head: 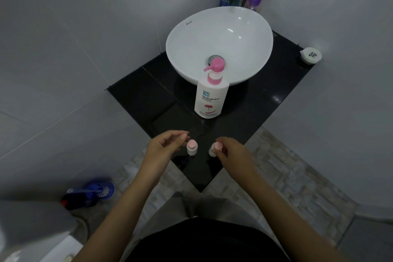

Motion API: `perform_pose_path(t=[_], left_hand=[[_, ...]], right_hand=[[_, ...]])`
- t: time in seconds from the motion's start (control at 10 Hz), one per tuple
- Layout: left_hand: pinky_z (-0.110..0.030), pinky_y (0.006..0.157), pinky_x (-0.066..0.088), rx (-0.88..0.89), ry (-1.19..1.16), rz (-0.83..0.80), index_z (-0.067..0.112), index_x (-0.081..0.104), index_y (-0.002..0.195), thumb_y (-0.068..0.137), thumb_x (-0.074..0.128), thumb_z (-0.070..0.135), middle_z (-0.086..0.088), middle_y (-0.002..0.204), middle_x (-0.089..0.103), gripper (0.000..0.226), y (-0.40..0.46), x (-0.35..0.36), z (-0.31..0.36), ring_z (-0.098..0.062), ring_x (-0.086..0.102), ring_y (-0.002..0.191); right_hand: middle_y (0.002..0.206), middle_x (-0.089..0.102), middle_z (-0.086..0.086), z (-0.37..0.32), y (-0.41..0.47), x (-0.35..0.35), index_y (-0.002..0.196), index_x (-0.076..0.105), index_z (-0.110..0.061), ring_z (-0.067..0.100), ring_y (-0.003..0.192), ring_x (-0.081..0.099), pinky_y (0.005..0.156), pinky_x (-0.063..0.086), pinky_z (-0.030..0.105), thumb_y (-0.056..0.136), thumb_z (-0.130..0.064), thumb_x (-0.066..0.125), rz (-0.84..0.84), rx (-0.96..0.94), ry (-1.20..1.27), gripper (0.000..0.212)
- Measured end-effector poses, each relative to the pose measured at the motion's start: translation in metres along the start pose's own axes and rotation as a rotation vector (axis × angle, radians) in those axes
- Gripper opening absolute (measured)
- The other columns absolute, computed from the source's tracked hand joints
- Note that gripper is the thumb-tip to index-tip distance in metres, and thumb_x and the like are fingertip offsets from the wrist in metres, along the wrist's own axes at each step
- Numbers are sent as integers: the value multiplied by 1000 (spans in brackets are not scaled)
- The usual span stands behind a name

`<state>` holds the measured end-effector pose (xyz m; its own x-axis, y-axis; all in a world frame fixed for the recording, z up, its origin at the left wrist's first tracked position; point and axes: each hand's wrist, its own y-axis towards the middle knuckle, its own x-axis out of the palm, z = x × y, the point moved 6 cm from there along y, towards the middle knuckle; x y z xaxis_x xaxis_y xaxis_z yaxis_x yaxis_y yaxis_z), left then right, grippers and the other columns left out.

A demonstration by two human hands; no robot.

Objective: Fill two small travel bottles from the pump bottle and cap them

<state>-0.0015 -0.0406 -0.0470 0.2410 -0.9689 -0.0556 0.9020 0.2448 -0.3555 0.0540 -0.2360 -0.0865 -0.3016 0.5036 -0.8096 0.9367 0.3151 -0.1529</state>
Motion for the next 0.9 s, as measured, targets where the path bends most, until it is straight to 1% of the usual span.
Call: perform_pose_path(t=[0.2,0.3,0.4,0.5,0.6,0.7,0.8,0.9], left_hand=[[-16,74,52,-12,3,-9,20,72,104,92,59,21,4,98,75,17,-1,1,-1,-5,70,89],[-11,69,52,-4,-5,-15,19,72,104,92,59,19,3,96,75,17,0,1,0,-3,70,87],[-9,67,51,-2,-7,-27,20,72,102,92,59,19,5,94,75,16,1,2,0,-2,70,85],[-11,68,52,-6,1,-28,21,72,103,92,59,20,6,95,76,16,2,3,-2,-3,70,87],[-11,68,52,4,6,-31,22,72,102,93,59,21,6,94,76,16,4,4,-1,-3,70,87],[-9,67,52,5,-5,-32,23,72,101,92,60,20,6,94,76,16,5,4,-1,-2,70,86],[-10,68,52,4,13,-40,23,72,101,92,60,21,7,94,76,16,5,5,-1,-3,70,88],[-14,71,52,15,31,-22,27,72,100,92,60,22,7,96,75,16,6,6,-1,-4,70,90]], right_hand=[[112,65,4,6,3,5,120,60,-17,15,93,61,76,44,22,90,-27,61,-3,25,-1,31],[114,65,5,4,3,6,126,58,-16,17,95,62,79,47,26,92,-29,59,-3,5,-15,36],[115,64,3,2,4,6,135,51,-19,16,96,62,77,46,24,94,-34,53,-35,-10,-75,43],[117,64,2,1,4,6,142,41,-23,17,99,62,75,44,24,95,-38,50,-47,-18,-125,50],[106,65,2,1,3,6,147,31,-27,15,91,62,70,41,22,95,-42,50,-41,-4,-134,58],[97,65,2,6,2,6,146,34,-25,13,85,60,68,41,20,94,-41,53,-26,13,-93,58],[89,61,-2,9,1,6,145,36,-24,7,78,54,66,37,16,92,-40,56,-40,33,-48,59],[84,51,-10,8,2,2,145,35,-24,2,74,47,56,27,9,91,-44,55,-8,34,-27,61]])
